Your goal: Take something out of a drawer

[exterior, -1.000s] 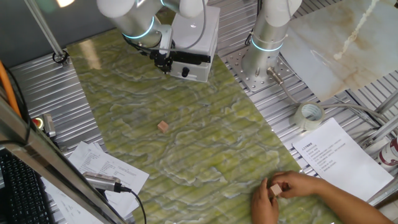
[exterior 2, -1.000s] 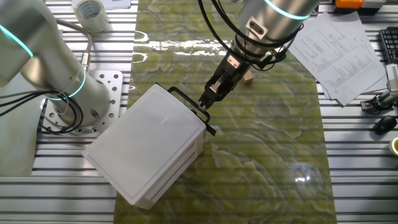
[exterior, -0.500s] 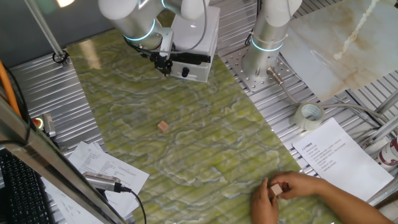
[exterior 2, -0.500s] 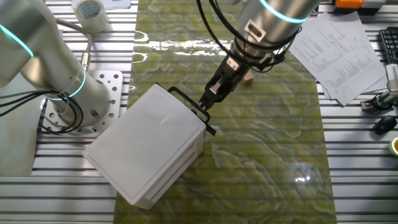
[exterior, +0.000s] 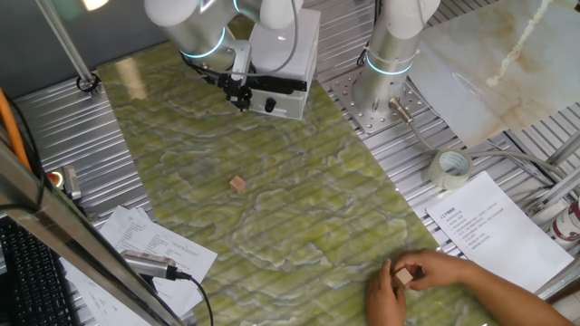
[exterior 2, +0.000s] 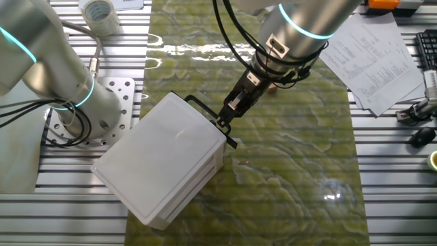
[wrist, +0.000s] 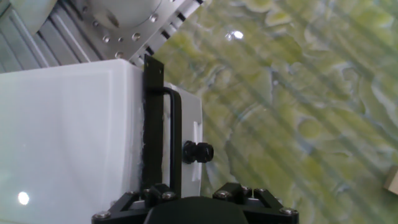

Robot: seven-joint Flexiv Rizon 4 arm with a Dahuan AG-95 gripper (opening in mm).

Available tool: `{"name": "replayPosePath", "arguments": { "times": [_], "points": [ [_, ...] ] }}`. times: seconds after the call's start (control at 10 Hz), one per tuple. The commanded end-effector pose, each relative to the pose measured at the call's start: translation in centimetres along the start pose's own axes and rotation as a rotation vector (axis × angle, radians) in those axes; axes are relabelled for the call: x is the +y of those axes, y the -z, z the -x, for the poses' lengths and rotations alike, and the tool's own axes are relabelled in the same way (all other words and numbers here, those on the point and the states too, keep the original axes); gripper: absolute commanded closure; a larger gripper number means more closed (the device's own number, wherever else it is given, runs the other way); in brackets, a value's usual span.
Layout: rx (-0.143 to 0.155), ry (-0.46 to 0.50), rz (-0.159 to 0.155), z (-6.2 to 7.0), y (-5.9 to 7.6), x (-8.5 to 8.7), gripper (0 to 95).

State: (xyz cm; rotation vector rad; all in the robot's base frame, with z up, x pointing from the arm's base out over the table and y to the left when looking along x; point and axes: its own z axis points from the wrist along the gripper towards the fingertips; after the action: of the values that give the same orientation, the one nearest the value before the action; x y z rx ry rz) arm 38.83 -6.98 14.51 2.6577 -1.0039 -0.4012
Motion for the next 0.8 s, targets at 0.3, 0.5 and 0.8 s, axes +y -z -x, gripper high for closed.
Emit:
{"name": "replayPosePath", "arguments": {
  "times": [0.3,0.5,0.8],
  "points": [
    [-0.002,-0.006,-0.004,0.07,0.00,-0.20,57.0],
    [-0.011,-0.003,-0.011,0.14,0.17,-0.38,57.0],
    [-0.017,-0.006,-0.015,0.27,0.46,-0.70,57.0]
  ]
}}
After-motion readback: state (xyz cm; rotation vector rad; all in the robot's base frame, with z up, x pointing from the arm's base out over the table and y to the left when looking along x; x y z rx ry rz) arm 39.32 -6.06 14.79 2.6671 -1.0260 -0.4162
